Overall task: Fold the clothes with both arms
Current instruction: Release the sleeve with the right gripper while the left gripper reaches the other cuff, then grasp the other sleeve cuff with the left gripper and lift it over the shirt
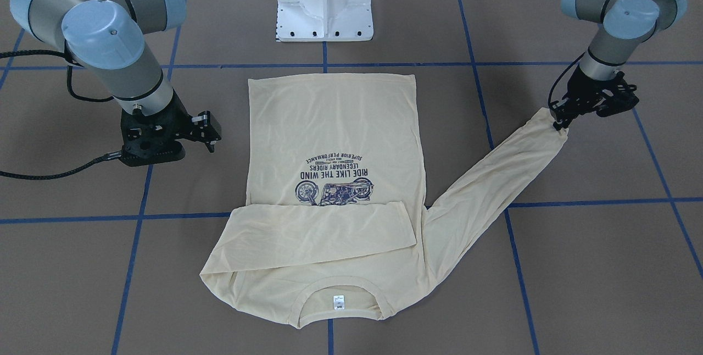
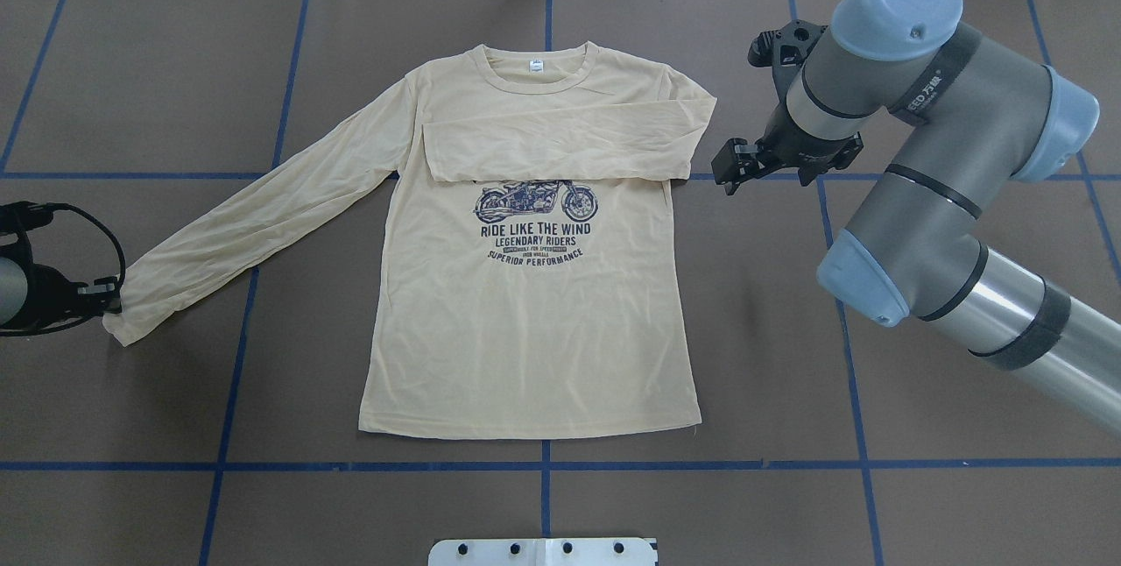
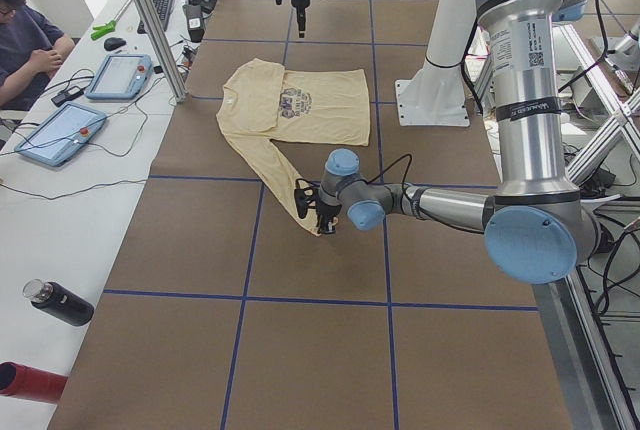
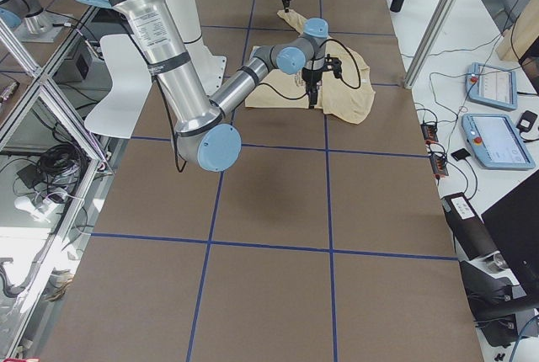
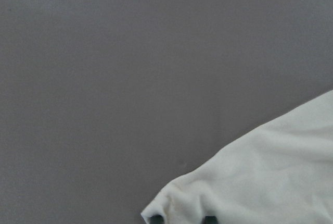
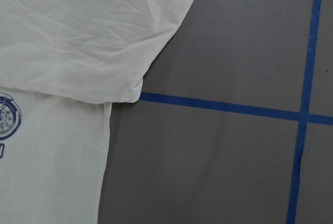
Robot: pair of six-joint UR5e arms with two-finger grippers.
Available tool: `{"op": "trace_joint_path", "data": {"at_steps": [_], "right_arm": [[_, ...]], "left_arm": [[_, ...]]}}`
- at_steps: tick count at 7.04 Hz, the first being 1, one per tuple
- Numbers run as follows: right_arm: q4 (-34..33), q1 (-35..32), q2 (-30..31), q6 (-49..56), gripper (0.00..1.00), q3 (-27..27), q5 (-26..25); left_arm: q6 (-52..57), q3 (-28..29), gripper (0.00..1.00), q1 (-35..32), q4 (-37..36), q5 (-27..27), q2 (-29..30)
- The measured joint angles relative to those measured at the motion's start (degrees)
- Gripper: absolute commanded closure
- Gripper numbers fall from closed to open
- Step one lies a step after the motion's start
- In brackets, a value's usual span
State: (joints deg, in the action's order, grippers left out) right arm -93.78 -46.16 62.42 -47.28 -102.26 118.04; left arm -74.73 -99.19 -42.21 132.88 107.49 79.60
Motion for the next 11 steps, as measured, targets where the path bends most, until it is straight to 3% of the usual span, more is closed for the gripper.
{"op": "trace_joint_path", "data": {"at_steps": [4, 7, 9, 11], "right_arm": [[-0.22, -0.34, 0.45, 0.05, 0.0, -0.49, 0.18], [-0.63, -0.88, 5.7, 0.51, 0.0, -3.76, 0.42], [-0.56, -0.95, 9.03, 0.6, 0.0, -5.99, 0.43], [-0.53, -0.96, 10.41, 0.61, 0.0, -7.11, 0.38]], "left_arm": [[0.12, -5.85, 1.0, -0.49, -0.07, 2.6, -0.37], [0.22, -10.92, 1.0, -7.22, -0.2, 15.24, 2.79], [0.0, -10.92, 1.0, -12.58, -4.93, 21.79, 12.18], [-1.01, -10.42, 1.0, -15.38, -19.13, 24.15, 26.74]]}}
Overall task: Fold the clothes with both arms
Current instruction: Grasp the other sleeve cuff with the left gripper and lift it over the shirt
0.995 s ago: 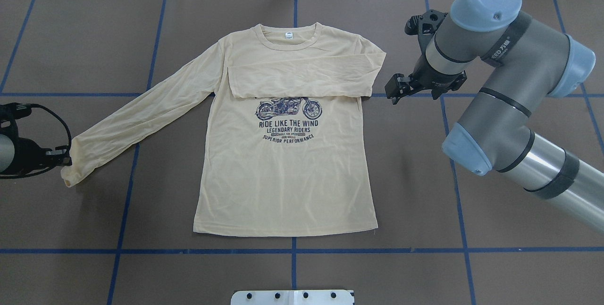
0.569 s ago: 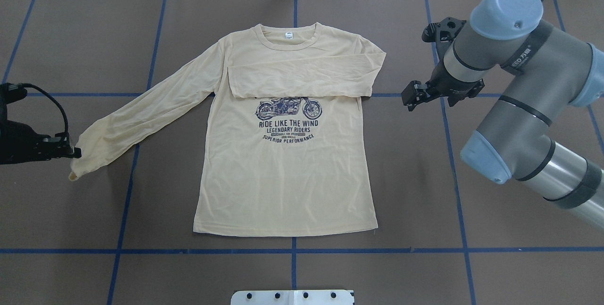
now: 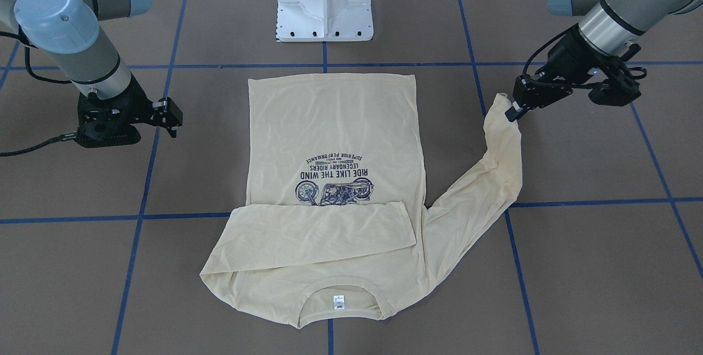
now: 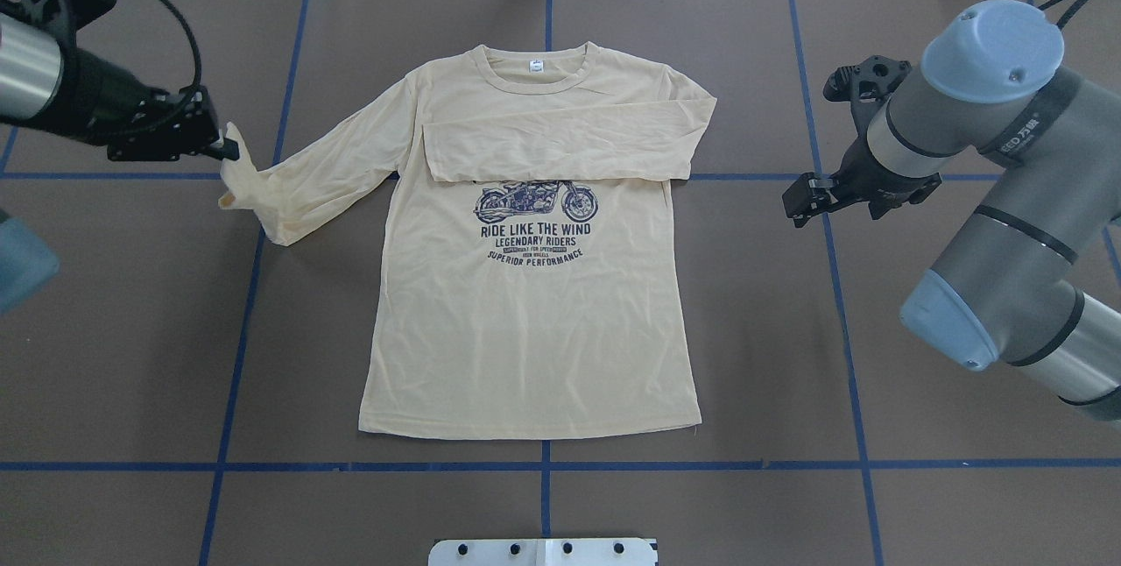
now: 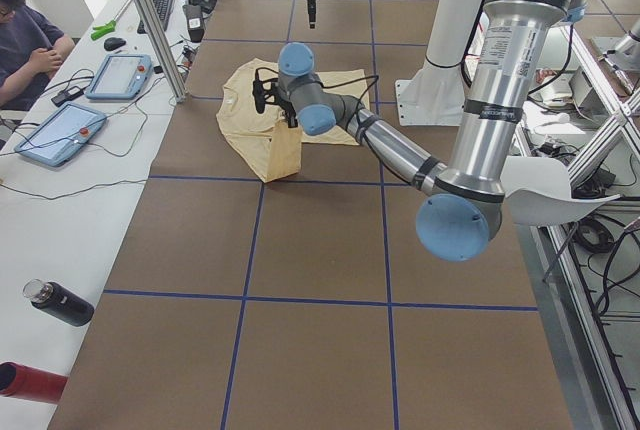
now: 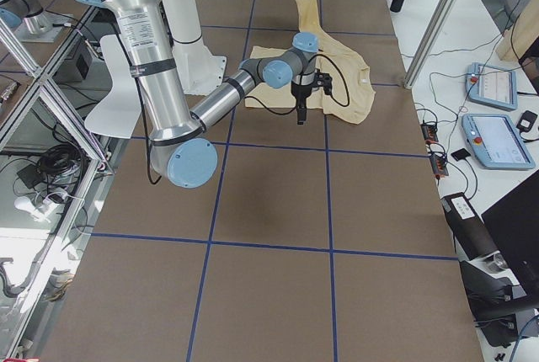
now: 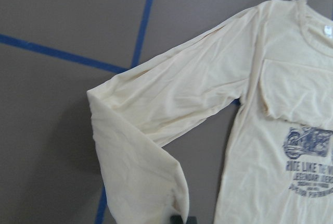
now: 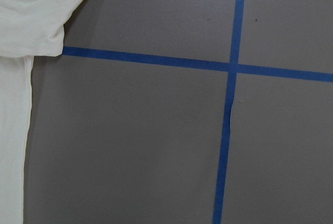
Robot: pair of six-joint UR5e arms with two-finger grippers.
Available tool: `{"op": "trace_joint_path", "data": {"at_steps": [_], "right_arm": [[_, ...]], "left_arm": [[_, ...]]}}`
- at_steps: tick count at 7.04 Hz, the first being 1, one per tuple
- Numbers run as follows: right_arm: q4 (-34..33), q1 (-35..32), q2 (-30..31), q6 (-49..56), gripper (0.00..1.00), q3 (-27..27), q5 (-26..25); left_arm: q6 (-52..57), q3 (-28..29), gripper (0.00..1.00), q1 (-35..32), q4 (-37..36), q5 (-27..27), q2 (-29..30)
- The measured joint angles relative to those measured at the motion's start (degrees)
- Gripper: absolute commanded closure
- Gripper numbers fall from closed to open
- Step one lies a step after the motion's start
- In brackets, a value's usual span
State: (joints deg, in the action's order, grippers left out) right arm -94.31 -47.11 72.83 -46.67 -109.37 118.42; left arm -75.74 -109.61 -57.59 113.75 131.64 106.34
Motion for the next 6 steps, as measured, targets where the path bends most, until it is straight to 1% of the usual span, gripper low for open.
{"op": "trace_joint_path", "data": {"at_steps": [1, 3, 4, 5, 6], "right_arm": [[0.0, 0.0, 0.3, 0.0, 0.0, -0.05, 0.01], [-0.05, 0.06, 0.44, 0.0, 0.0, 0.18, -0.02], [-0.06, 0.07, 0.46, 0.0, 0.0, 0.35, -0.03], [-0.03, 0.12, 0.47, 0.0, 0.0, 0.55, -0.05], [-0.01, 0.15, 0.41, 0.0, 0.0, 0.72, -0.08]], "left_arm": [[-2.7, 0.75, 1.0, -0.96, -4.39, 1.09, 6.21], [-13.21, 3.25, 1.0, -1.48, -6.16, 3.55, 16.77], [-18.99, 5.01, 1.0, 0.14, -5.73, 3.78, 21.63], [-23.31, 7.26, 1.0, 3.03, -3.25, 3.67, 24.92], [-26.17, 10.67, 1.0, 5.89, 1.72, 3.41, 27.12]]}}
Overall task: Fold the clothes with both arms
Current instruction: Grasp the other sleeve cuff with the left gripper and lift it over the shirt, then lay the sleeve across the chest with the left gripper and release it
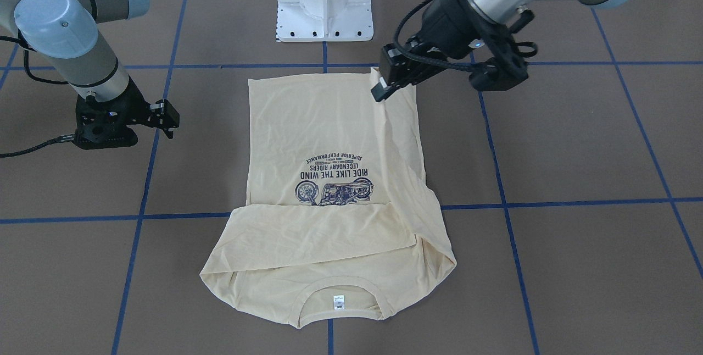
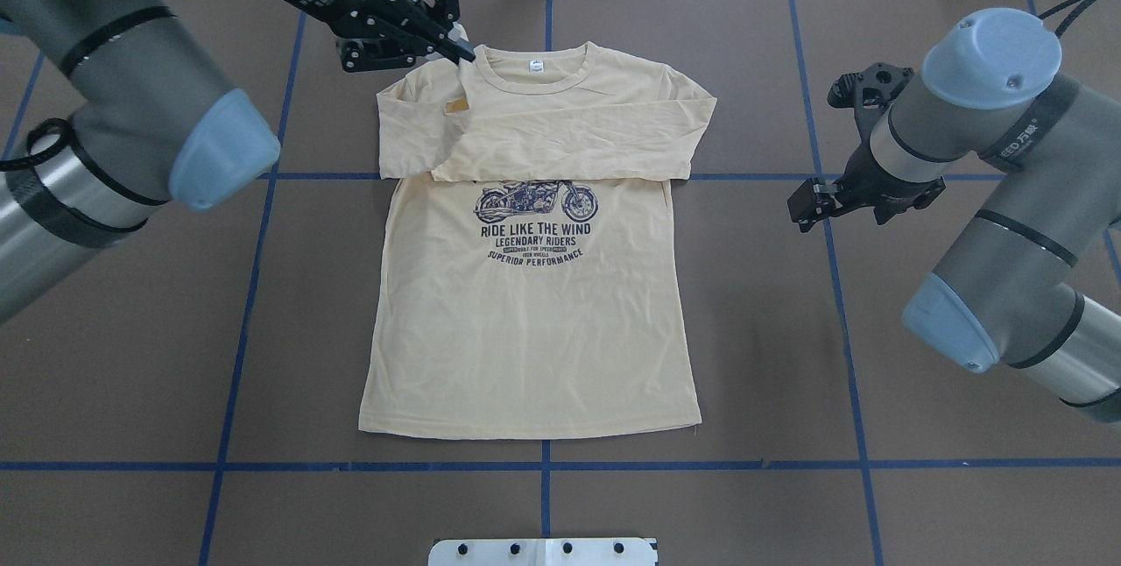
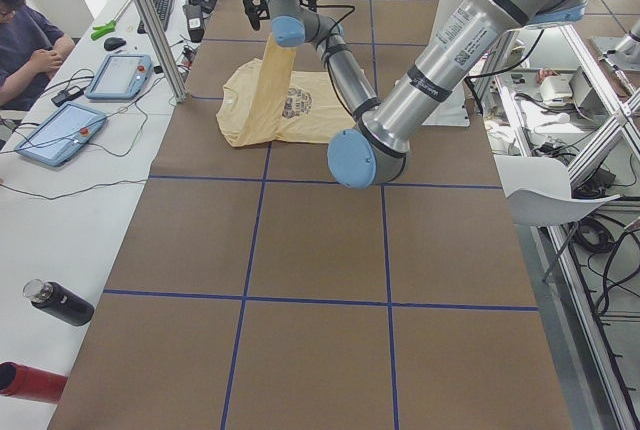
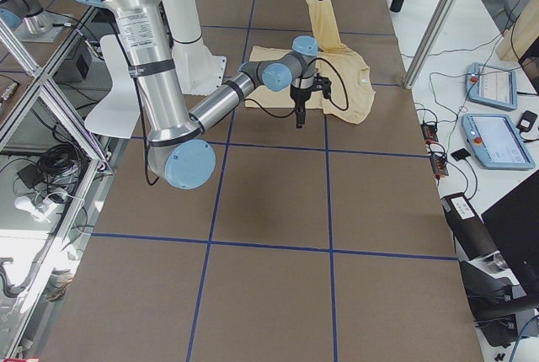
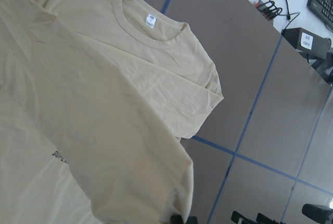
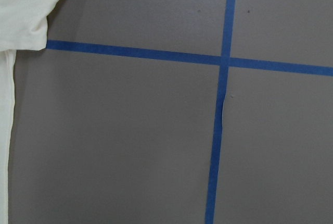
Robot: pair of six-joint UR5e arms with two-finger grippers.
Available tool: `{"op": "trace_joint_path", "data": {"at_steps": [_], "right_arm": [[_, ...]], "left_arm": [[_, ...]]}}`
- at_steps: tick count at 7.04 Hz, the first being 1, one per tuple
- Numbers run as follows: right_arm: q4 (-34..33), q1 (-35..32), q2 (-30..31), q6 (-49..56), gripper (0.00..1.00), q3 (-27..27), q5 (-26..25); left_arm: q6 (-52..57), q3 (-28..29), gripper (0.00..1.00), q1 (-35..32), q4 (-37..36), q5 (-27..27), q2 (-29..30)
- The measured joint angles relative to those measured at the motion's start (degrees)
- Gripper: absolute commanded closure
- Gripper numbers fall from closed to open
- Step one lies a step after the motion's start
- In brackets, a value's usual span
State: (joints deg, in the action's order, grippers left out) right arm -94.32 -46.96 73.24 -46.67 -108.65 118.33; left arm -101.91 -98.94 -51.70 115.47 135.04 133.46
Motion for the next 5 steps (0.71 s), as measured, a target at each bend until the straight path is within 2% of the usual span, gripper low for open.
{"op": "trace_joint_path", "data": {"at_steps": [1, 3, 5], "right_arm": [[-0.01, 0.05, -0.14, 0.0, 0.0, 0.11, -0.06], [-0.01, 0.1, -0.29, 0.0, 0.0, 0.39, -0.19], [-0.01, 0.18, -0.39, -0.06, 0.0, 0.58, -0.21]], "left_arm": [[-1.83, 3.88, 1.0, 3.17, 4.94, -1.82, 1.61], [-2.95, 10.68, 1.0, 8.24, 9.07, -9.02, 4.55], [-3.17, 17.94, 1.0, 9.53, 13.41, -11.59, 7.29]]}}
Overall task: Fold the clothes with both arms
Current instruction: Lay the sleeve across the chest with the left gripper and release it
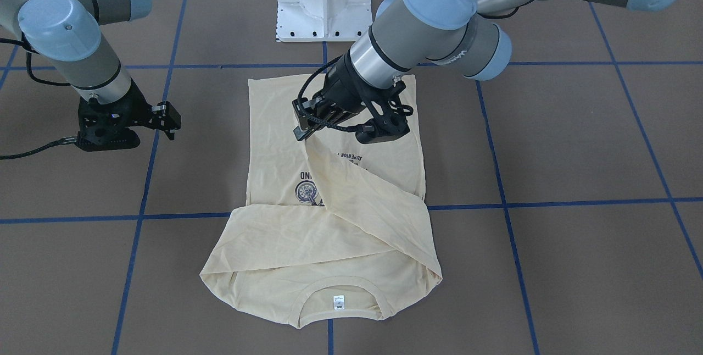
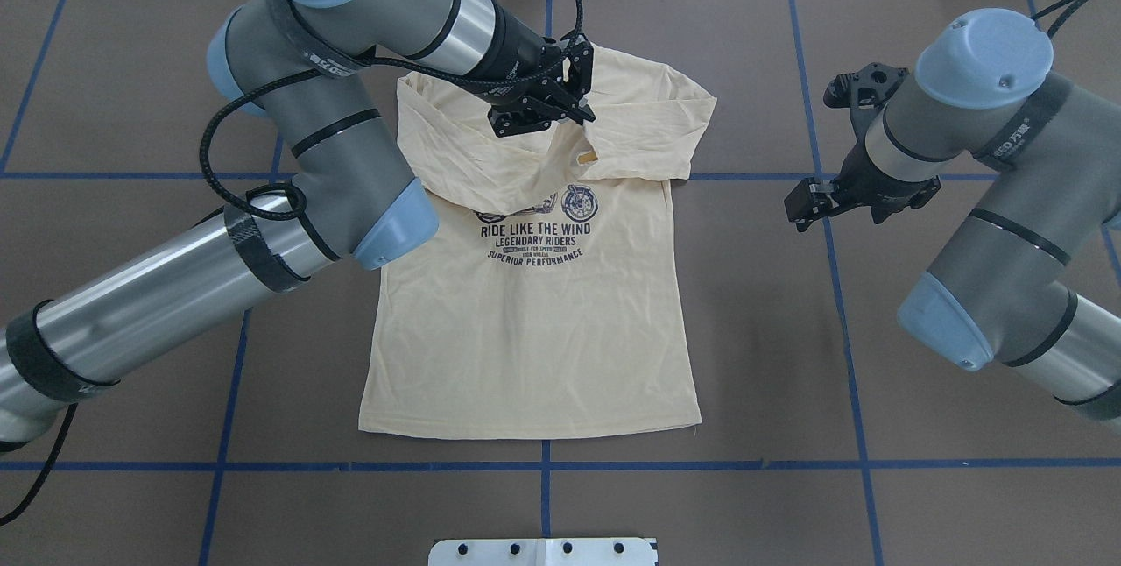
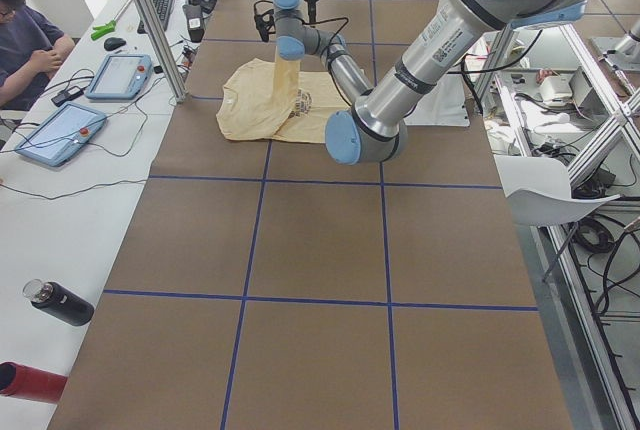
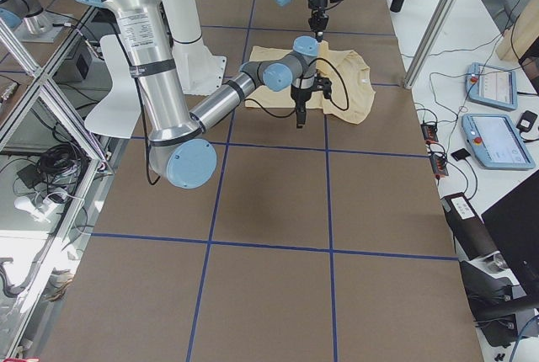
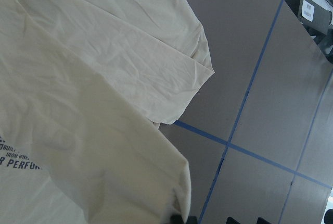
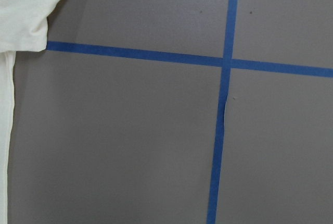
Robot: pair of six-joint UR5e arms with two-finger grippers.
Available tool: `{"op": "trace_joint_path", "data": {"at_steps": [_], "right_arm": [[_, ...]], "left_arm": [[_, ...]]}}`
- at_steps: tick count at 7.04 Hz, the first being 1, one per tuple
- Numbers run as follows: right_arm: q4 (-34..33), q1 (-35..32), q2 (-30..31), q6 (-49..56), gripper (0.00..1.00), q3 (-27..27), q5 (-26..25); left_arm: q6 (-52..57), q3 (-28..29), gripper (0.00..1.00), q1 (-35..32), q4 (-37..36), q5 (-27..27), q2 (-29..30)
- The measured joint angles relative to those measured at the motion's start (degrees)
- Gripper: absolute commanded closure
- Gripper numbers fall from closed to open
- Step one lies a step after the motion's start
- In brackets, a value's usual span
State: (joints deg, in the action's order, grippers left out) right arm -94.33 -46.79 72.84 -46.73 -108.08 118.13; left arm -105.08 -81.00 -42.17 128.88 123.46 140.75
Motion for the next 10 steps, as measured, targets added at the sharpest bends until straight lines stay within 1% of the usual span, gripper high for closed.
{"op": "trace_joint_path", "data": {"at_steps": [2, 5, 7, 8, 9, 10], "right_arm": [[0.3, 0.03, -0.08, -0.03, 0.0, 0.75, 0.02], [0.45, 0.06, -0.51, -0.36, 0.0, 1.89, 0.14], [0.46, 0.1, -0.65, -0.61, 0.0, 2.03, 0.27], [0.46, 0.11, -0.68, -0.66, 0.0, 2.04, 0.52], [0.46, 0.11, -0.68, -0.73, 0.0, 2.03, 0.72], [0.46, 0.12, -0.68, -0.78, 0.0, 2.03, 0.89]], "left_arm": [[-0.11, 6.0, 1.0, 1.85, 3.72, -3.19, 2.64], [0.21, 12.67, 1.0, 7.17, 9.25, -9.35, 4.15], [0.51, 14.96, 1.0, 10.19, 11.09, -11.97, 4.26], [0.58, 15.49, 0.54, 11.33, 11.84, -12.95, 4.3], [0.63, 15.93, 0.01, 12.0, 12.9, -13.37, 4.36], [0.67, 16.1, 0.01, 12.34, 13.83, -13.65, 4.43]]}}
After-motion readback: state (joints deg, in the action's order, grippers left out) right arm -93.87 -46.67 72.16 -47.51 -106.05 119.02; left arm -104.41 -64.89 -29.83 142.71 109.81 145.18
